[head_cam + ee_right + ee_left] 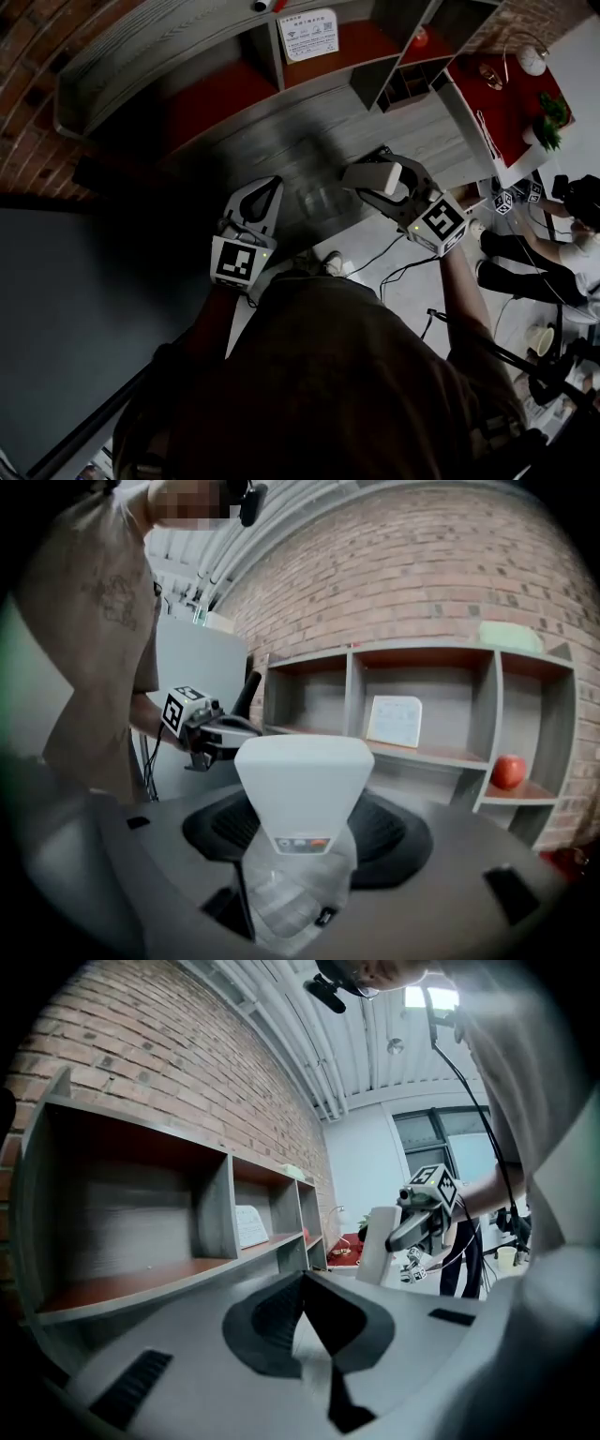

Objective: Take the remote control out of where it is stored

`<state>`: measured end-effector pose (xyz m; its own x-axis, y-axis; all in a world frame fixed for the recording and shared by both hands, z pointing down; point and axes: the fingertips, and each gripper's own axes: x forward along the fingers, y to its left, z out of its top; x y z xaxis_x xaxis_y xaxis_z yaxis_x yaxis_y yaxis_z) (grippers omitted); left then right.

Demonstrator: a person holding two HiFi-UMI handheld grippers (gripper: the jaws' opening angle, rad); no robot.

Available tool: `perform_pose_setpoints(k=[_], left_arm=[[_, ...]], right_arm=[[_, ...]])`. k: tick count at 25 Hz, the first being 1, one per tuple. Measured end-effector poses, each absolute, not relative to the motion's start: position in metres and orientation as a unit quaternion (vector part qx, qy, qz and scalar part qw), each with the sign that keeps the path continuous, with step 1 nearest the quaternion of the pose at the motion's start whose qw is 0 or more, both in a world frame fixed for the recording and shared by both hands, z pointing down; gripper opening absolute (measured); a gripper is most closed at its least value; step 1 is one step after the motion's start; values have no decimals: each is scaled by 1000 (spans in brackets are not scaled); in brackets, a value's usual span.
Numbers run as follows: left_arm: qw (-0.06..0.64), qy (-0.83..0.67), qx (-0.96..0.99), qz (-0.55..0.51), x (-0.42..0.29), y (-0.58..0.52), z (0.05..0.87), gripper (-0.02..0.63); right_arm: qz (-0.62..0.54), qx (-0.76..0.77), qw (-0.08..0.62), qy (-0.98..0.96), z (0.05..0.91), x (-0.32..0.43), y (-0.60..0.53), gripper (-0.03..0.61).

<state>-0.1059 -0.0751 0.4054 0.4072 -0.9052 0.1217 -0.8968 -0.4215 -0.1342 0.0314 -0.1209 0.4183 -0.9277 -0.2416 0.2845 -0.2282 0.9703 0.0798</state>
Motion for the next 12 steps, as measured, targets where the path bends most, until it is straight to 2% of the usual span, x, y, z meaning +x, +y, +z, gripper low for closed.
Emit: perform_pose_setpoints(k=[12], left_arm=[[56, 537, -836, -97, -106, -111, 386, 11]], right_arm=[[-43, 265, 26, -963, 335, 108, -108, 295]])
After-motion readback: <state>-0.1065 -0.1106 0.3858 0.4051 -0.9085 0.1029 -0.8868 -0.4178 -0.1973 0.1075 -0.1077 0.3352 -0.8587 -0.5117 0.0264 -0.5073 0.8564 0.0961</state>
